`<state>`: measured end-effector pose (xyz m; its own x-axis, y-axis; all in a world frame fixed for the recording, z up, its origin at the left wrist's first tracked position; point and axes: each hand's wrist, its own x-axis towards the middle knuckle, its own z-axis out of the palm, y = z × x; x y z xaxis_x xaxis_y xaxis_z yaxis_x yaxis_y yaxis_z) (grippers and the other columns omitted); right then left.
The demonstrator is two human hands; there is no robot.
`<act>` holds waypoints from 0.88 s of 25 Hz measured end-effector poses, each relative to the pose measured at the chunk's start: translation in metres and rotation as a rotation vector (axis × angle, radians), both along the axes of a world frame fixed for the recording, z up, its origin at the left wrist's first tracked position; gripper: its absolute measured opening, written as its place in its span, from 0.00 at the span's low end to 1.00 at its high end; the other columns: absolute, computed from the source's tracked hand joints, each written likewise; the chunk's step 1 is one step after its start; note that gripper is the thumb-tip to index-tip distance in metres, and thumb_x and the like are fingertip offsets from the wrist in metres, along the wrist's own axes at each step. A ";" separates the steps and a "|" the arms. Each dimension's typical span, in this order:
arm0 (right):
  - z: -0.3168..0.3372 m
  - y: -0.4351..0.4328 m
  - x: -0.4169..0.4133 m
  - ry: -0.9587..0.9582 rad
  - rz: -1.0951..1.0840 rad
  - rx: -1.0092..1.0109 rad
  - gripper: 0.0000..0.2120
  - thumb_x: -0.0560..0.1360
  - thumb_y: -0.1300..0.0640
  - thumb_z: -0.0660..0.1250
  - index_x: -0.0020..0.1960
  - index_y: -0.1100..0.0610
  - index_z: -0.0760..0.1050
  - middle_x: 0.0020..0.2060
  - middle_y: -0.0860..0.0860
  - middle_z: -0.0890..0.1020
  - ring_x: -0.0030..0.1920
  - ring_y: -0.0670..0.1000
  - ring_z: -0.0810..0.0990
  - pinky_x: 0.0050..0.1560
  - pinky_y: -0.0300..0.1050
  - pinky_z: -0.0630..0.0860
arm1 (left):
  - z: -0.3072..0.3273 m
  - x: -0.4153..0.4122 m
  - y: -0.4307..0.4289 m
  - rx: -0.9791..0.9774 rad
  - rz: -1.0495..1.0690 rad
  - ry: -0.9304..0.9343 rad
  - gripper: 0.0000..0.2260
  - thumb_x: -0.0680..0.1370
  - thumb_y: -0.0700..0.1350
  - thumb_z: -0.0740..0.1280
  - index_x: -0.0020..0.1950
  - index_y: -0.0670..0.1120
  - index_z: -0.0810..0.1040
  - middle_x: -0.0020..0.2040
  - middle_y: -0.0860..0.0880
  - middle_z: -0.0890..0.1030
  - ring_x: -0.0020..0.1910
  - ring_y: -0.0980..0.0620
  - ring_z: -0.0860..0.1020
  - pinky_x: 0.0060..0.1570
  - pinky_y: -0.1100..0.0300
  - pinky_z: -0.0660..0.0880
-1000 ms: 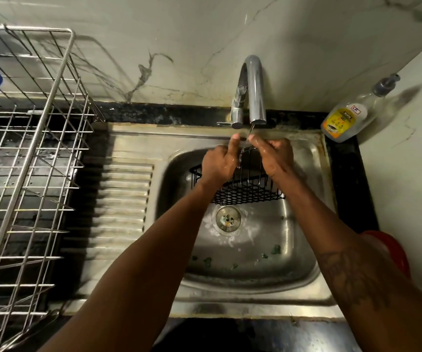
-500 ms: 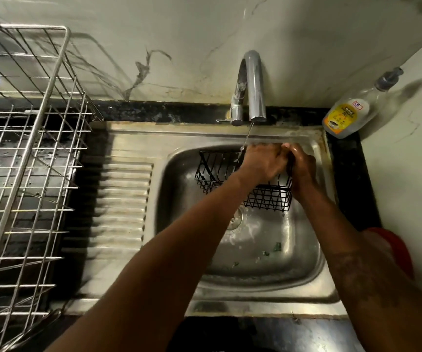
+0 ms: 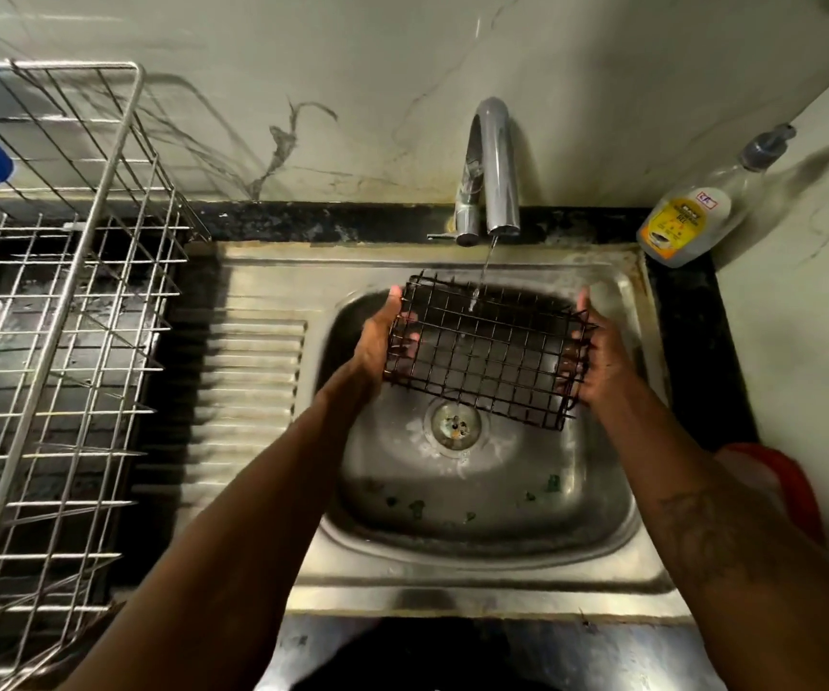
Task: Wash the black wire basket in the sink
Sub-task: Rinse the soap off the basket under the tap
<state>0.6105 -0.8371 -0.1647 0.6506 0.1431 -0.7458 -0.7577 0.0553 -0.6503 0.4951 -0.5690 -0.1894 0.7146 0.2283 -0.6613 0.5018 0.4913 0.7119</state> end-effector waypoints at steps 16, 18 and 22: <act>-0.002 -0.008 -0.028 0.291 0.232 0.080 0.31 0.74 0.33 0.66 0.62 0.57 0.81 0.57 0.61 0.83 0.55 0.64 0.82 0.60 0.65 0.74 | 0.056 0.028 0.009 -0.302 0.141 0.373 0.11 0.84 0.39 0.57 0.47 0.41 0.76 0.32 0.45 0.75 0.23 0.59 0.69 0.13 0.70 0.63; 0.003 -0.012 -0.024 0.274 0.258 0.078 0.29 0.74 0.36 0.70 0.65 0.56 0.80 0.58 0.60 0.83 0.56 0.63 0.82 0.59 0.63 0.76 | 0.062 0.029 0.009 -0.337 0.241 0.355 0.13 0.85 0.38 0.54 0.47 0.35 0.75 0.33 0.42 0.76 0.19 0.56 0.73 0.16 0.68 0.71; 0.009 -0.009 -0.010 0.205 0.254 -0.133 0.30 0.74 0.37 0.70 0.63 0.61 0.80 0.54 0.60 0.85 0.50 0.61 0.85 0.51 0.53 0.81 | 0.062 0.026 0.012 -0.354 0.335 0.344 0.16 0.86 0.40 0.54 0.50 0.32 0.76 0.34 0.38 0.78 0.21 0.51 0.77 0.19 0.63 0.76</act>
<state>0.6001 -0.8460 -0.1559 0.4415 0.1740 -0.8802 -0.8518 -0.2269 -0.4721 0.5214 -0.5567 -0.1277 0.3735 0.1275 -0.9188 0.4514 0.8403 0.3001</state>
